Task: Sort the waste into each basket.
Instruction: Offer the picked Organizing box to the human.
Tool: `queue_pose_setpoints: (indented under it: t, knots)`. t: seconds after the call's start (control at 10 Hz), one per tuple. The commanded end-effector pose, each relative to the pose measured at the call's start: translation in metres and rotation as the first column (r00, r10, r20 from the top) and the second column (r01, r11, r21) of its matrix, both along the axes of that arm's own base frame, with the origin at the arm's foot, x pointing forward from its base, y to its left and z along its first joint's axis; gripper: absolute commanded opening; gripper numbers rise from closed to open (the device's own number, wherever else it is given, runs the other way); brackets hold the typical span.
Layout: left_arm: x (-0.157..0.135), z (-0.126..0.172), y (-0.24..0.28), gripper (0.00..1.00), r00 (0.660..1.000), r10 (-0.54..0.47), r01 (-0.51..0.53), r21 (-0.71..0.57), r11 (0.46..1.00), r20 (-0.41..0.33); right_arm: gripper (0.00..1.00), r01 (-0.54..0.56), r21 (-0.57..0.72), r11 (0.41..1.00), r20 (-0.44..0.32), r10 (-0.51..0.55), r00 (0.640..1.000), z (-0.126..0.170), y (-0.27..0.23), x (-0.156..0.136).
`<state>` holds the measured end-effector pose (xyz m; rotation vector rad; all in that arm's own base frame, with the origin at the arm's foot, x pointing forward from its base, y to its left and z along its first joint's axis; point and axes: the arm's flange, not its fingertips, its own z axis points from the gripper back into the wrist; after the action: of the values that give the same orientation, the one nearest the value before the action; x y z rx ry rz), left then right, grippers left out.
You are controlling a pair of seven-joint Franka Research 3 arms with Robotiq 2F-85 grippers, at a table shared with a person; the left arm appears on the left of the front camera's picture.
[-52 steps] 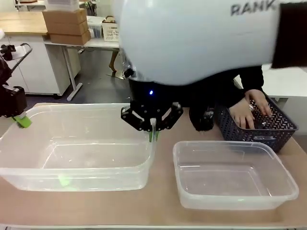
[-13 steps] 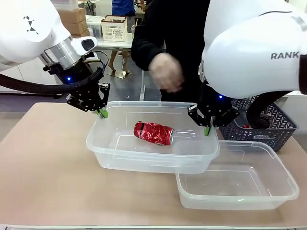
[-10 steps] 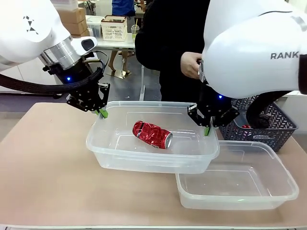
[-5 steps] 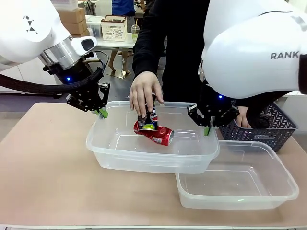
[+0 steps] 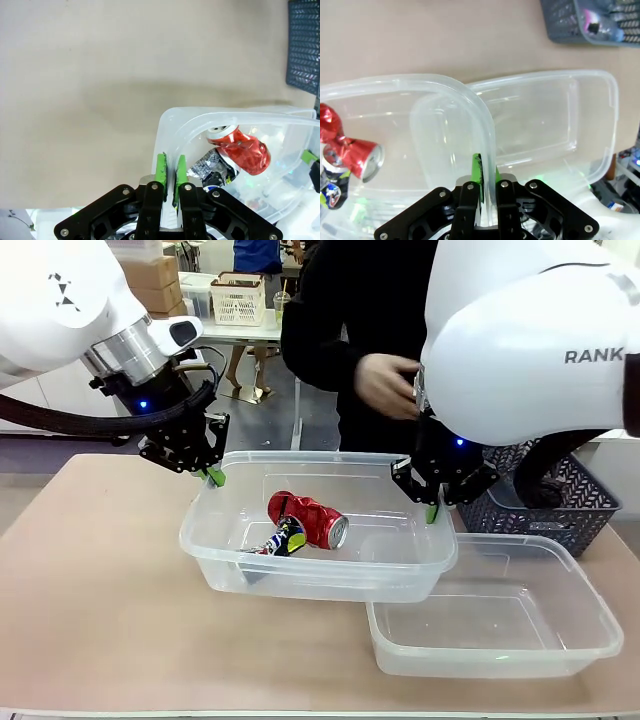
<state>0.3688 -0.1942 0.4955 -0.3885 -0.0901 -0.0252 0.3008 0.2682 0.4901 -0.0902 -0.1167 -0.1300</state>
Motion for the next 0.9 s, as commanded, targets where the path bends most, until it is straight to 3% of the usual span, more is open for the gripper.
queue_pose_setpoints:
  t: [0.0, 0.8]
  knots:
    - [-0.0018, 0.0059, 0.0009, 0.08, 0.999, 0.032, -0.032, -0.035, 0.999, 0.008, 0.04, -0.014, -0.017, 1.000, 0.002, 0.014, 1.000, -0.0010, -0.0005, 0.0023]
    - [-0.0018, 0.0059, 0.0009, 0.08, 0.999, 0.032, -0.032, -0.035, 0.999, 0.008, 0.04, -0.014, -0.017, 1.000, 0.002, 0.014, 1.000, -0.0010, -0.0005, 0.0023]
